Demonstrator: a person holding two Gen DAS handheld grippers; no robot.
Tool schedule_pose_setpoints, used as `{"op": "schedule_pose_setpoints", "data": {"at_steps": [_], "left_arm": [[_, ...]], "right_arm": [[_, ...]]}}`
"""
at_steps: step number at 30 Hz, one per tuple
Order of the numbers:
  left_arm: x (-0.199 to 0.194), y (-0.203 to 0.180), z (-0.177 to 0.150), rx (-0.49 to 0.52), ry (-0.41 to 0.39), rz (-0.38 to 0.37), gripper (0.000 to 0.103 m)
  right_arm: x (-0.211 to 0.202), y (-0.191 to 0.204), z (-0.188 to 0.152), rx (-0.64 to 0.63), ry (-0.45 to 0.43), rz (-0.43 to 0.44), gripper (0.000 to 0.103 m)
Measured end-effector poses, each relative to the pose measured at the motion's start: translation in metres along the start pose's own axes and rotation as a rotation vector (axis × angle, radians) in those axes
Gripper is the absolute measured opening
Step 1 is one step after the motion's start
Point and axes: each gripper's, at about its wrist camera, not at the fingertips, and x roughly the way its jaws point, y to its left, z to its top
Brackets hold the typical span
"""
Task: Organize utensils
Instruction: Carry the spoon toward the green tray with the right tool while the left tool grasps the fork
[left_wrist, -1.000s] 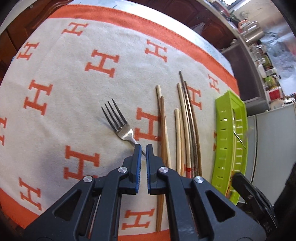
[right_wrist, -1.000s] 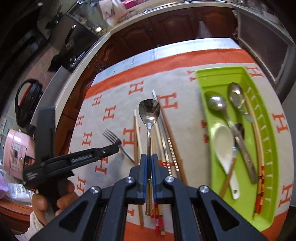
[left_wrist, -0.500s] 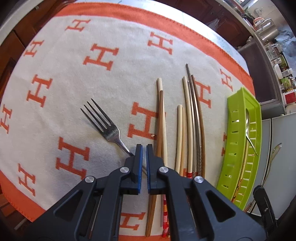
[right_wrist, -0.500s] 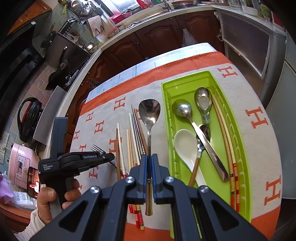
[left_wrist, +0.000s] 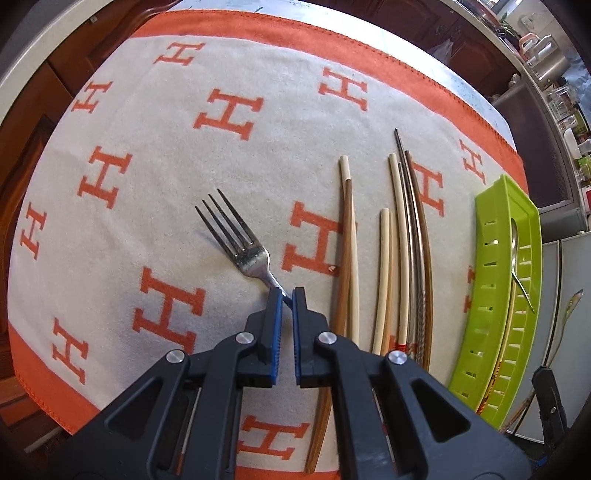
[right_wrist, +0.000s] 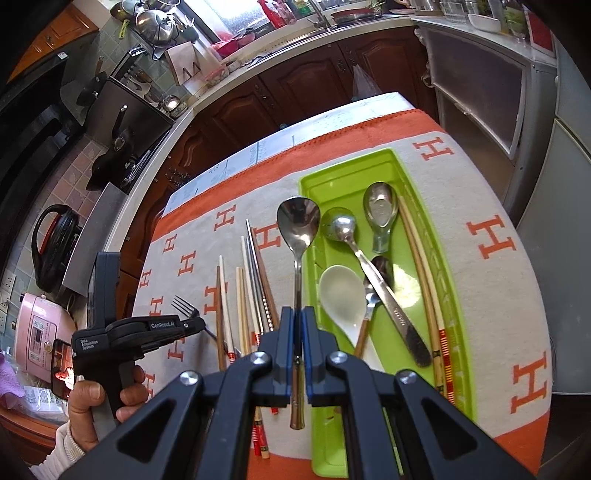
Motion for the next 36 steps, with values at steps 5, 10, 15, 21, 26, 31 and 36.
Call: {"op": "schedule_pose_setpoints", "data": {"at_steps": [5, 10, 15, 21, 26, 31, 36], "left_arm": [[0.001, -0.012, 0.001, 0.008, -0.009, 0.046, 0.002], [0.001, -0.014, 0.002, -0.025, 0.0, 0.047, 0.002], [0.004, -0.006, 0.005, -0.103, 0.018, 0.014, 0.003], [0.006, -0.005, 0.006, -0.138, 0.031, 0.024, 0.011], [0.01, -0.011, 0.005, -0.13, 0.033, 0.056, 0.017], [0.012, -0.021, 0.004, -0.107, 0.014, 0.117, 0.017], [0.012, -0.026, 0.004, -0.073, -0.001, 0.142, 0.009]], "right_arm": [[-0.004, -0.01, -0.001, 0.023, -0.009, -0.008, 0.004], [-0.005, -0.016, -0.003, 0.036, -0.01, -0.005, 0.004], [-0.005, -0.017, -0.003, 0.034, -0.01, -0.005, 0.004], [-0.006, -0.017, -0.004, 0.034, -0.011, -0.001, 0.004], [-0.006, -0.018, -0.006, 0.032, -0.009, -0.004, 0.004], [-0.007, -0.018, -0.008, 0.037, -0.008, -0.009, 0.004], [-0.006, -0.021, -0.008, 0.041, -0.007, -0.015, 0.004]]}}
